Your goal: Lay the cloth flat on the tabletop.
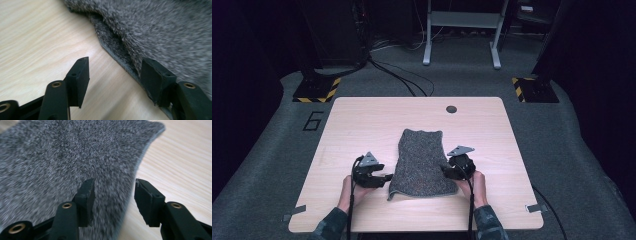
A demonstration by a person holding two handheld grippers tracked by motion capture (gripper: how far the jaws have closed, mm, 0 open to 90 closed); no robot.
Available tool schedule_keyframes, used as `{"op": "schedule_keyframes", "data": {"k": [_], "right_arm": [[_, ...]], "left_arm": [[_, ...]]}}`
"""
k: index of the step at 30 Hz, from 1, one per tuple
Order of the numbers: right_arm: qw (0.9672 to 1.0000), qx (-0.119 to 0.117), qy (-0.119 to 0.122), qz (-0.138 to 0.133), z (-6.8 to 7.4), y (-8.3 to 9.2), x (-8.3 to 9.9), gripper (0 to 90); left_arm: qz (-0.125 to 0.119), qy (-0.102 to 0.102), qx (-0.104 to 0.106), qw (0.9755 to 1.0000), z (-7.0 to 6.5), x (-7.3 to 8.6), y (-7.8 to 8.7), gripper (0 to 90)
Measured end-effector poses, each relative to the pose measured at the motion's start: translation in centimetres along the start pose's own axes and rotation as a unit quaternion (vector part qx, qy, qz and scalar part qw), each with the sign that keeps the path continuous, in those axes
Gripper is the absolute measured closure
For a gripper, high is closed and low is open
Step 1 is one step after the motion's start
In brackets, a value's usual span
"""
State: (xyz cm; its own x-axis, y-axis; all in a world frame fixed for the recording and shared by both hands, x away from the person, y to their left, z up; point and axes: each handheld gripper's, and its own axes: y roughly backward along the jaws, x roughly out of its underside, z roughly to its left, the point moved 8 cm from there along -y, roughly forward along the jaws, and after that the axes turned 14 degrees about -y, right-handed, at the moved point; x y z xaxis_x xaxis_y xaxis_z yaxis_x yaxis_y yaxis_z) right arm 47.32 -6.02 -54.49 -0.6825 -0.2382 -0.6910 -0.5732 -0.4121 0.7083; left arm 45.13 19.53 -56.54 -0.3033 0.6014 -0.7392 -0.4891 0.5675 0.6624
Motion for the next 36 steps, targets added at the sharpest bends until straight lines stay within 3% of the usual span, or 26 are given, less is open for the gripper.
{"op": "schedule_keyframes", "data": {"k": [3,10,14,16,19,23,25,30,33,36], "right_arm": [[0.9998,0.011,0.002,0.017,0.2,-1.5,0.3,55.7],[0.9993,0.023,0.012,0.028,0.2,-2.2,1.4,70.5],[0.9993,0.023,0.019,0.022,0.4,-2.2,1.6,80.4],[0.9993,0.023,0.021,0.023,0.4,-2.2,1.6,80.9],[0.9994,0.021,0.018,0.02,0.3,-2.2,1.6,81.2],[0.9994,0.024,0.018,0.019,0.3,-2.2,1.7,81.2],[0.9994,0.025,0.014,0.022,0.3,-2.1,1.8,81.3],[0.9994,0.027,0.015,0.016,0.3,-2.1,1.8,82.3],[0.9993,0.029,0.02,0.014,0.3,-2.1,1.8,83.4],[0.9992,0.03,0.022,0.014,0.3,-2.1,1.9,84.5]], "left_arm": [[0.015,-0.012,0.005,0.9998,-0.5,-0.4,-1.0,42.6],[0.036,-0.024,-0.002,0.9991,-1.3,-1.2,-2.2,47.9],[0.031,-0.013,0.002,0.9994,-1.4,-1.5,-2.4,50.1],[0.018,0.006,0.009,0.9998,-1.0,-1.7,-2.1,47.0],[0.006,0.029,0.0,0.9996,0.2,-1.8,-1.8,46.6],[0.01,0.037,-0.014,0.9992,1.3,-2.0,-2.0,48.0],[0.025,0.035,-0.025,0.9988,1.8,-1.9,-2.3,49.8],[0.033,0.036,-0.018,0.9987,1.5,-1.8,-3.5,51.8],[0.036,0.025,-0.023,0.9988,1.2,-2.1,-3.7,61.8],[0.044,0.003,-0.026,0.9987,0.7,-2.4,-4.0,80.2]]}}
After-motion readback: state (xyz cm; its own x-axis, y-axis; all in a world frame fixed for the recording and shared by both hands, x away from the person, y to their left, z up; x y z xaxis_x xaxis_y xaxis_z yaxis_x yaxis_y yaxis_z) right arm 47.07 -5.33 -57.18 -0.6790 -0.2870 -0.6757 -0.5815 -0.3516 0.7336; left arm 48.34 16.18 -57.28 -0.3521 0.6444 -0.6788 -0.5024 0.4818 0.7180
